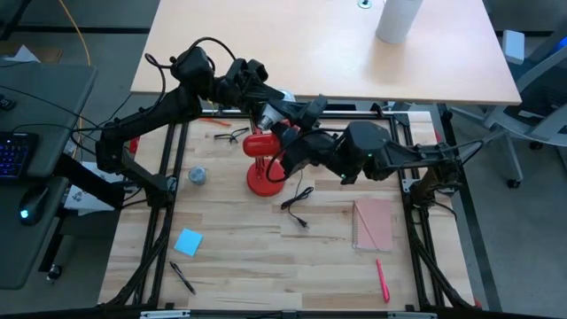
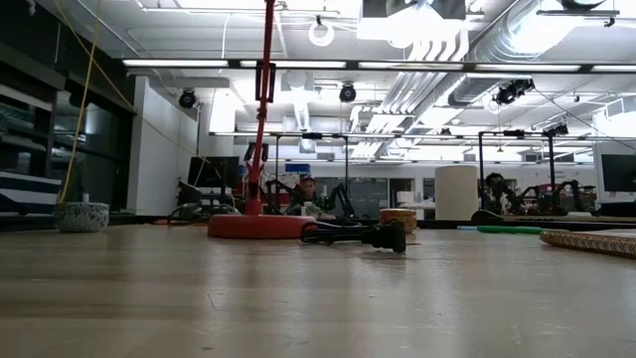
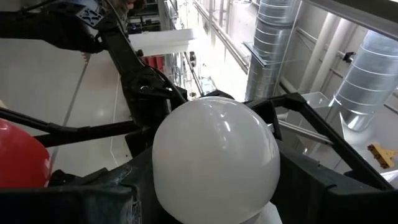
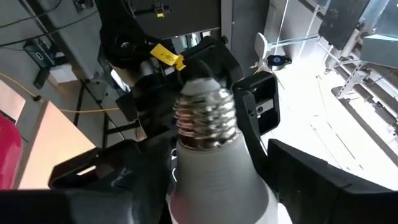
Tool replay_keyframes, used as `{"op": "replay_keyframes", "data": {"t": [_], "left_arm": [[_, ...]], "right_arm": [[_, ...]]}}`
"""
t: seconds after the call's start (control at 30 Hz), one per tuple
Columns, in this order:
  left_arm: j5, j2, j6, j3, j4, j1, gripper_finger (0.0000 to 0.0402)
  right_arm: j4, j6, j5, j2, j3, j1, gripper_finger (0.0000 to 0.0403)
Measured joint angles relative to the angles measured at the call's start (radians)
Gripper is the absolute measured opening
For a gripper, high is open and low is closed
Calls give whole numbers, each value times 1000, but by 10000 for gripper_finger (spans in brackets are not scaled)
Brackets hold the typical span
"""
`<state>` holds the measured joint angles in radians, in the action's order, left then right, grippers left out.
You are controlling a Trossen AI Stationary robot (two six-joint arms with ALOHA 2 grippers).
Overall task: Screw lightbulb
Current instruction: Insert the lightbulb into the lamp
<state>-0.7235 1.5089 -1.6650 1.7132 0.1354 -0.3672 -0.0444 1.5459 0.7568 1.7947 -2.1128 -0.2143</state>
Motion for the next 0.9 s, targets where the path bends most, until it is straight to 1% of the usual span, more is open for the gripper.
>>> {"op": "replay_keyframes", "data": {"t": [0.2, 0.5, 0.7, 0.9], "left_arm": [[7, 0, 1, 0, -1, 0, 224], [12, 0, -5, -1, -3, 0, 224], [14, 0, -2, -1, -10, 0, 224], [21, 0, 69, -1, -16, -15, 224]], "right_arm": [[-18, 0, -27, 0, 0, 0, 199], [-24, 15, -23, 0, 0, 0, 153], [-25, 13, -20, 0, 0, 0, 151], [-29, 20, 0, 0, 0, 0, 151]]}}
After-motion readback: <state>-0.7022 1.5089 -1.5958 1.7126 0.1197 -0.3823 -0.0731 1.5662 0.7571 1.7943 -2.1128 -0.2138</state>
